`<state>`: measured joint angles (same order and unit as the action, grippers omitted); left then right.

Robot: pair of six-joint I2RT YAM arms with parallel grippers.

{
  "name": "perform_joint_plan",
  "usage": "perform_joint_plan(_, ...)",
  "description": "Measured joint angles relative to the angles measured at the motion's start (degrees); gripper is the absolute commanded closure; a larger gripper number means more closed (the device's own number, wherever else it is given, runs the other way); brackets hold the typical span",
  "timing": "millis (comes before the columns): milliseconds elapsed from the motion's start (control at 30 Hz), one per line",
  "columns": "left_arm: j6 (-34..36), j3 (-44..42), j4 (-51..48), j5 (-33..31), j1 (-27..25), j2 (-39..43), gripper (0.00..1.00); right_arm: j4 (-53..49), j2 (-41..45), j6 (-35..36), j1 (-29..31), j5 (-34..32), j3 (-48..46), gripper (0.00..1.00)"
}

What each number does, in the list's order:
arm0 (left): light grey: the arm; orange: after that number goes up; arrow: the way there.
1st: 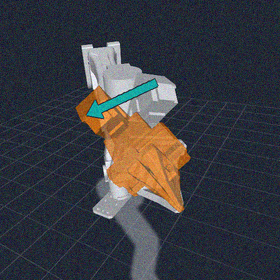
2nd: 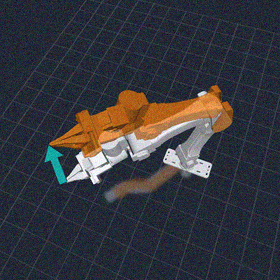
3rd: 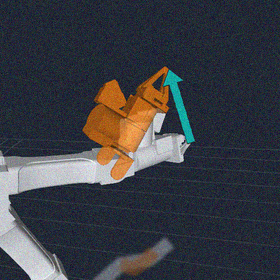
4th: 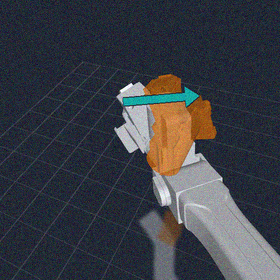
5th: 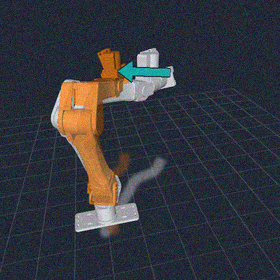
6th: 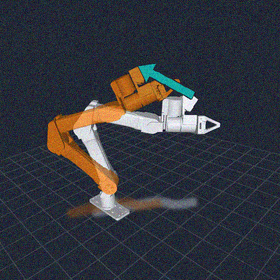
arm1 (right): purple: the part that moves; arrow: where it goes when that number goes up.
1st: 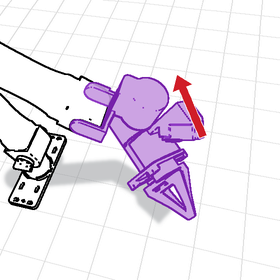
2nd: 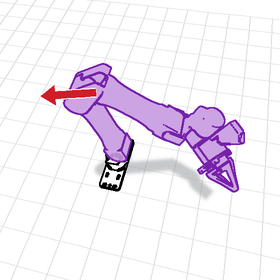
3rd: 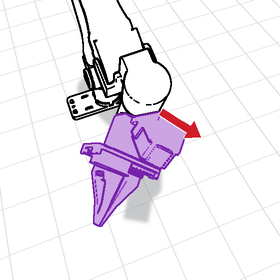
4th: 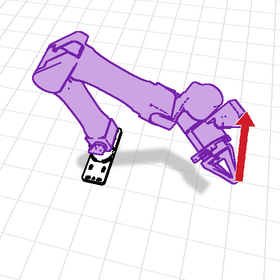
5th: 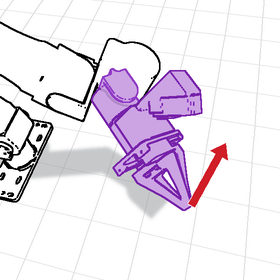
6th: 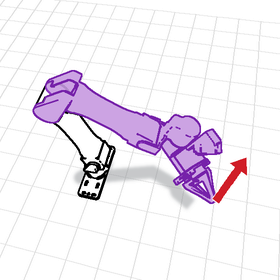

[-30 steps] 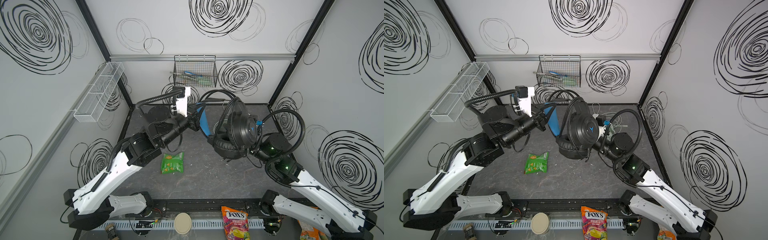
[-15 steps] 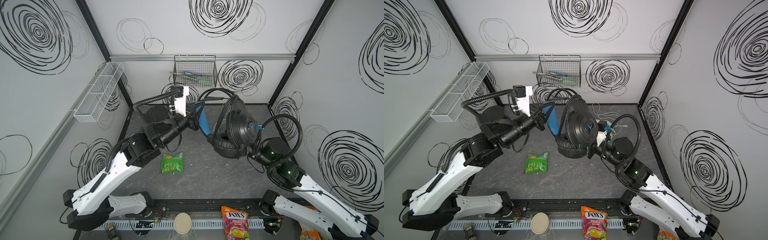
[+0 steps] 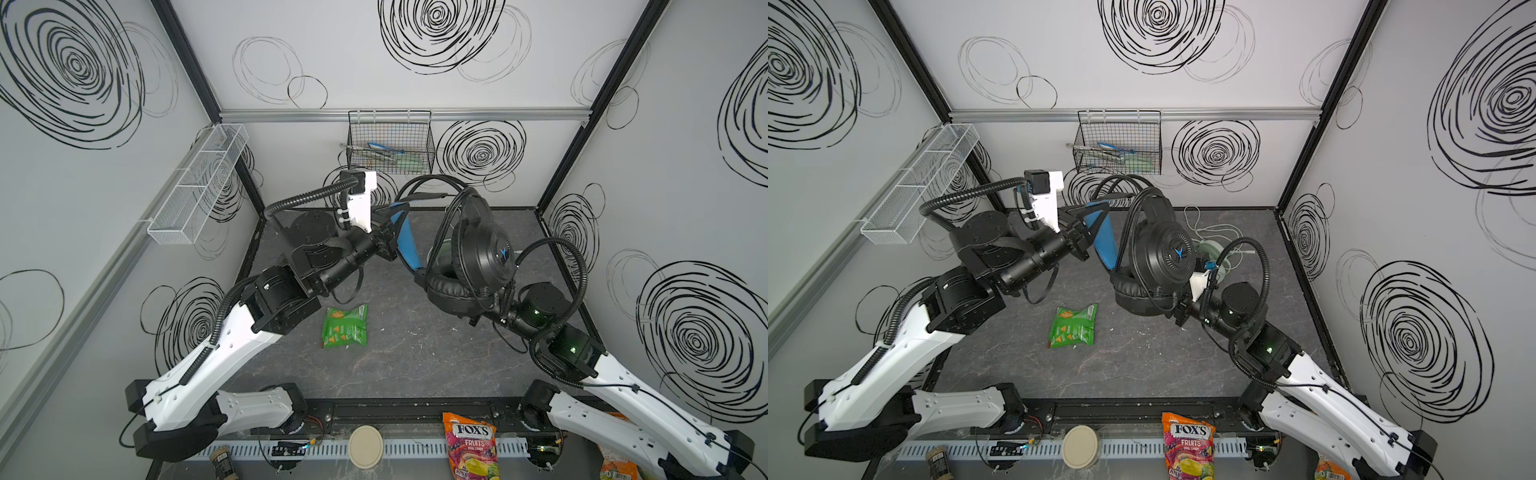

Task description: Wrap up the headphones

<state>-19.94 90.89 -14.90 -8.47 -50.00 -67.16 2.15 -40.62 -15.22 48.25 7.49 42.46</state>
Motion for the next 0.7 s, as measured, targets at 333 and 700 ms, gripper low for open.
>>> perform_joint_plan(333,-0.2,1.4,0.2,-0.2,0.0,0.0,1.00,-1.6,2.2,-0.4,0.7,-0.5,-2.6,0.52)
perform_joint_plan(700,-1.1,1.4,0.5,-0.2,1.0,0.0,1.00,-1.9,3.1,-1.3,0.9,-1.3,-5.0,0.57)
